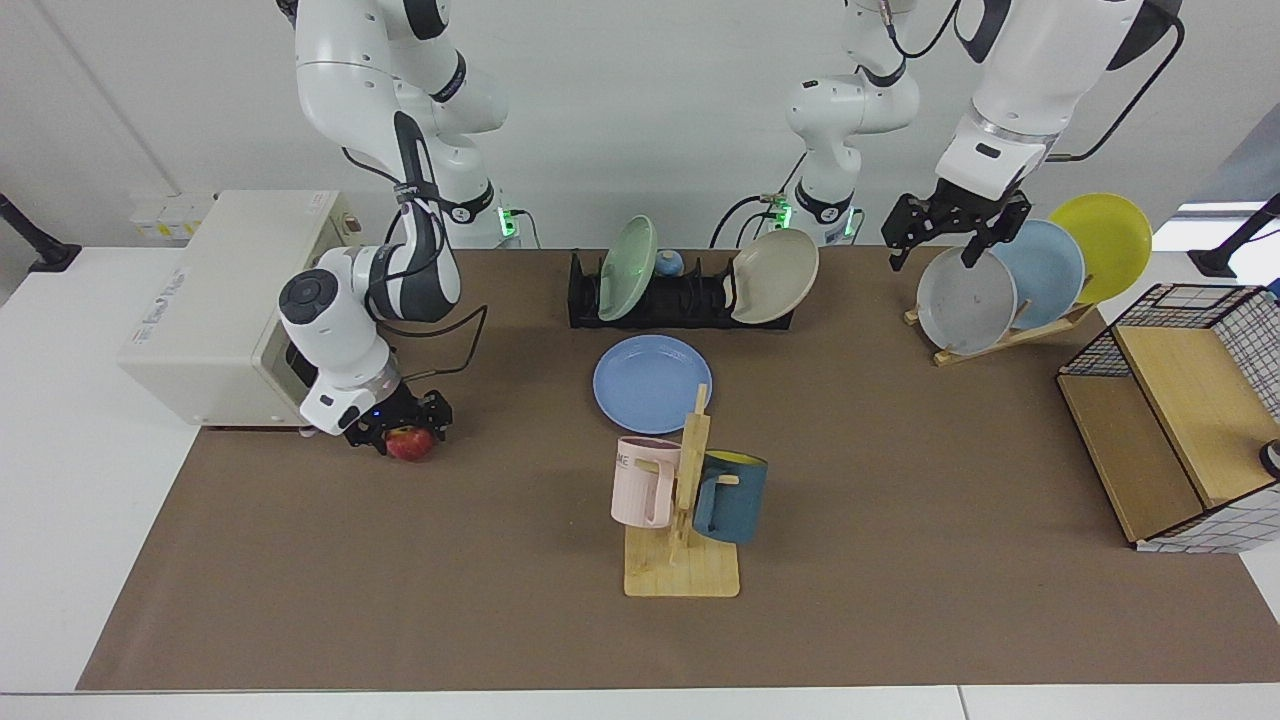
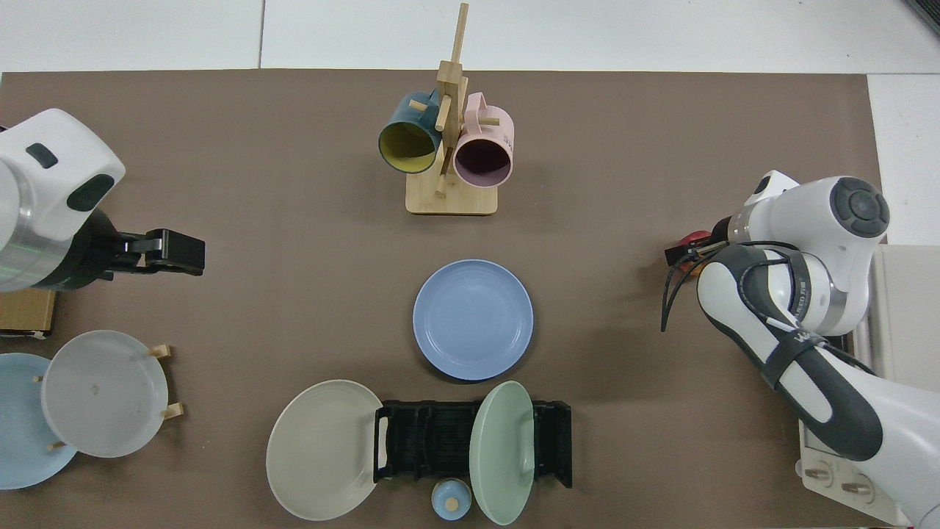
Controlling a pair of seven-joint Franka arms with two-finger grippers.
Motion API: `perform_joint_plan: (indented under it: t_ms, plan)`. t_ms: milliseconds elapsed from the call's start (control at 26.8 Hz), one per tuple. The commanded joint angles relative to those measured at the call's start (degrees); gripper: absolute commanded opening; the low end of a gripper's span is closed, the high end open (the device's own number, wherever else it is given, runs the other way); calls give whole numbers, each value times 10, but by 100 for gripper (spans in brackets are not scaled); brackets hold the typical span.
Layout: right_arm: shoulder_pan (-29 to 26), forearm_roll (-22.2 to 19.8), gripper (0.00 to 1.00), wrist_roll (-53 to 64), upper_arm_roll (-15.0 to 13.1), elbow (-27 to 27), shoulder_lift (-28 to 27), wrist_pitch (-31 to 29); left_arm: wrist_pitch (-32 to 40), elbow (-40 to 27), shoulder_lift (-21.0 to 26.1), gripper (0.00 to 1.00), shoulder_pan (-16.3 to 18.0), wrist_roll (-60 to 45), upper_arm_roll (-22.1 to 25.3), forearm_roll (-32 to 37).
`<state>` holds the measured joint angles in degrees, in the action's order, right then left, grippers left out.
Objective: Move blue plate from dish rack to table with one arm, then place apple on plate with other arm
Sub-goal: 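Withdraw the left gripper while the right gripper lifts the red apple, then carry the red apple over the light blue plate with the right gripper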
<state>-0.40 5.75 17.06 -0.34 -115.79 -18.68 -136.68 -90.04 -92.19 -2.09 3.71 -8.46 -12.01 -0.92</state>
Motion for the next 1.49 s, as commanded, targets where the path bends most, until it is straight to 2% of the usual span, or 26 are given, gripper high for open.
perform_joint_plan:
  t_ms: [0, 37, 261, 484, 596, 670, 745, 894, 1155, 1378, 1453]
  plan:
    - [-8, 14, 9, 29, 3, 9, -12, -23, 12, -13, -13, 100, 22, 23, -5, -8]
    - [-7, 14, 0, 28, 3, 14, -14, -22, 14, -13, -13, 100, 22, 24, -5, -8]
    - [-9, 15, 0, 29, 3, 40, -15, -8, 9, -8, -10, 100, 37, 41, -5, -6]
    - [-2, 15, 0, 23, 3, 58, 20, 41, 12, -4, -5, 100, 47, 67, -4, -1]
    - [13, 16, 0, 3, 3, 57, 51, 64, 24, 24, 15, 100, 29, 92, 30, -2]
    - [30, 16, 0, -17, 3, 56, 69, 82, 30, 36, 20, 100, -8, 102, 77, -1]
    - [43, 16, 0, -37, 3, 51, 86, 92, 29, 35, 19, 100, -27, 112, 107, -3]
    - [84, 16, 0, -106, 3, 38, 113, 121, 22, 25, 12, 100, -32, 118, 112, -4]
    - [194, 11, 0, -277, 2, 17, 134, 118, 9, 17, 9, 100, -34, 128, 110, -3]
    - [278, 1, 0, -388, 2, 14, 118, 78, 6, -2, 1, 100, -27, 148, 111, -4]
    - [311, -16, 0, -424, 1, 14, 106, 61, 4, -8, 0, 100, -27, 151, 114, -4]
